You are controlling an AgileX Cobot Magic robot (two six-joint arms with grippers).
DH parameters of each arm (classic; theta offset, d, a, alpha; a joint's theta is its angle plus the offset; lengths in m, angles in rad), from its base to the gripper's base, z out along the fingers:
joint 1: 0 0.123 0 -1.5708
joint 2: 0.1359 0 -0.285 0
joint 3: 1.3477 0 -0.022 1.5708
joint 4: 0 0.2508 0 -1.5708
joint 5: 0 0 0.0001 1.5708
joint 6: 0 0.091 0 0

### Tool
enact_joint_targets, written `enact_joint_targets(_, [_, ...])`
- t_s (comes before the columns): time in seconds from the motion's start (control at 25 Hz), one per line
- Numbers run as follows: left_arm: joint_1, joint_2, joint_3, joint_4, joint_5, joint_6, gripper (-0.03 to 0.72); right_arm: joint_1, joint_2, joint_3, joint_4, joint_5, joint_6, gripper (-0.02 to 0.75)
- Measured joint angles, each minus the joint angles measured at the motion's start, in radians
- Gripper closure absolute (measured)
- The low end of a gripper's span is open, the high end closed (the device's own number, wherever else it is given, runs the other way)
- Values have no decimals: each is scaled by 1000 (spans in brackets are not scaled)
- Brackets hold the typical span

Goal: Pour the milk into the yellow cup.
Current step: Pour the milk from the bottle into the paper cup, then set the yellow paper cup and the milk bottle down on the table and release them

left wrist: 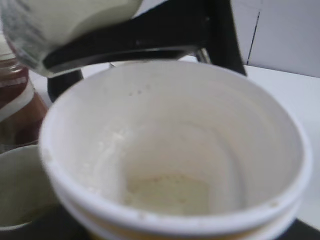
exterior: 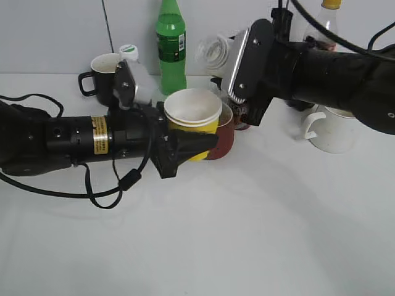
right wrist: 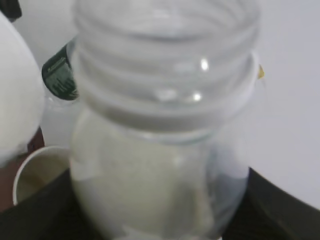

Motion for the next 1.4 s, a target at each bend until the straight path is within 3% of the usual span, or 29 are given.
enact_joint_targets(0.32, [129,-40,1,-11,0,1,276,-15,0,3,180,-56,366,289])
enact_joint_targets(0.4, [187,-45,25,-14,-3,1,276,-35,-1,22,192,-88,466,289])
enact_joint_targets(0.64, [278,-45,92,-16,5,35,276,-133,-2,178,201,-225,667,289])
enact_joint_targets(0.88, [290,-30,107,-32,33,92,276,-179,22,285,210,-275,702,289])
enact_joint_targets(1.4, [290,181,80,-138,-83,148,276,-180,277,293,258,-452,704,290])
